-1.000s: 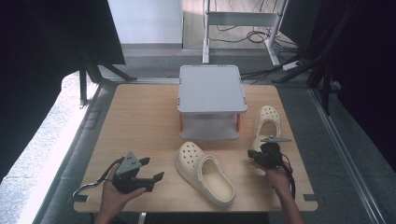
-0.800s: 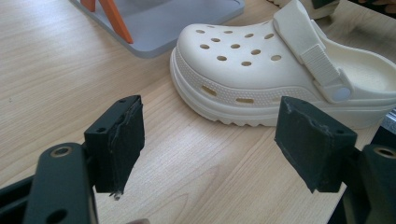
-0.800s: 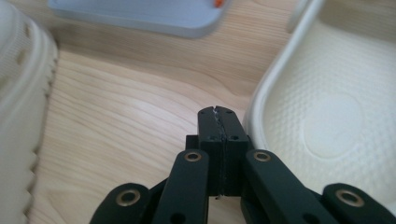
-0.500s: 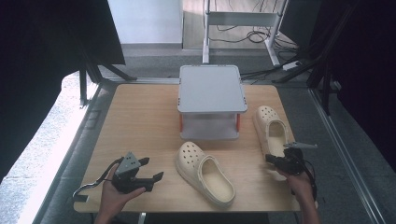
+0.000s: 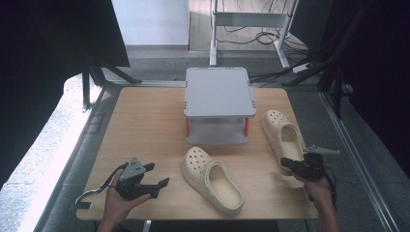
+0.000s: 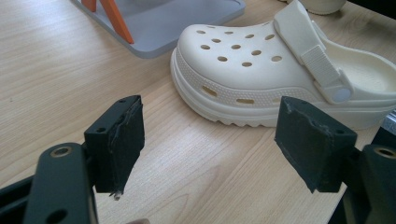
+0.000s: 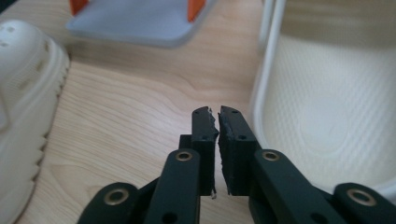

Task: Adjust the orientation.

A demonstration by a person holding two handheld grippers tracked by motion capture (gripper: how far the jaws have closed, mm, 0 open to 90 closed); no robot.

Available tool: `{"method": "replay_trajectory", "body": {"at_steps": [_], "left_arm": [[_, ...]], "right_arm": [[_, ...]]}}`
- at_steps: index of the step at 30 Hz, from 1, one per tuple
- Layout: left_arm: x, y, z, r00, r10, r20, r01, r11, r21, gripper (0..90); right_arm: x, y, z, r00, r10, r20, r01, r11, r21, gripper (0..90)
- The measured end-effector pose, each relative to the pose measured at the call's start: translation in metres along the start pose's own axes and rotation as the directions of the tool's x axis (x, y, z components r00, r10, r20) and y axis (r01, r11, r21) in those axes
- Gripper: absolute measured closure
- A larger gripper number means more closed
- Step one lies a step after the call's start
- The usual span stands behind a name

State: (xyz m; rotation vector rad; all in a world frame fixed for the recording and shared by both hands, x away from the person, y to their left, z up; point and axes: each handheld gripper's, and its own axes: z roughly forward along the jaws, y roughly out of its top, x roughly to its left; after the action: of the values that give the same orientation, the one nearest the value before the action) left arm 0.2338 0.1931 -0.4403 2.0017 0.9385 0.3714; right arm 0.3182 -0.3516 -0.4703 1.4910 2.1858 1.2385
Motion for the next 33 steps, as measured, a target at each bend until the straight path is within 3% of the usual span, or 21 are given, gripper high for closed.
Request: {"method": "replay_trajectory", "body": {"at_steps": [5, 9, 23, 33], "left_arm": [[-0.001, 0.001, 0.0, 1.0, 0.0, 0.004, 0.0, 1.0, 0.0, 24.5], [-0.001, 0.001, -0.001, 1.0, 0.002, 0.004, -0.002, 1.0, -0.002, 24.5], [0.0, 0.001, -0.002, 1.0, 0.002, 0.0, -0.002, 1.0, -0.005, 24.5], [0.001, 0.002, -0.003, 1.0, 0.0, 0.0, 0.0, 1.0, -0.009, 24.5]], "right_arm": [[0.004, 0.015, -0.007, 0.9994, -0.032, 0.012, 0.032, 0.999, -0.039, 74.0], [0.001, 0.026, -0.002, 0.9995, -0.031, 0.008, 0.032, 0.999, -0.038, 69.8], [-0.014, 0.072, 0.031, 0.9943, -0.029, 0.102, 0.021, 0.997, 0.07, 64.2], [-0.029, 0.082, 0.054, 0.9927, 0.004, 0.121, -0.015, 0.995, 0.096, 63.3]]}}
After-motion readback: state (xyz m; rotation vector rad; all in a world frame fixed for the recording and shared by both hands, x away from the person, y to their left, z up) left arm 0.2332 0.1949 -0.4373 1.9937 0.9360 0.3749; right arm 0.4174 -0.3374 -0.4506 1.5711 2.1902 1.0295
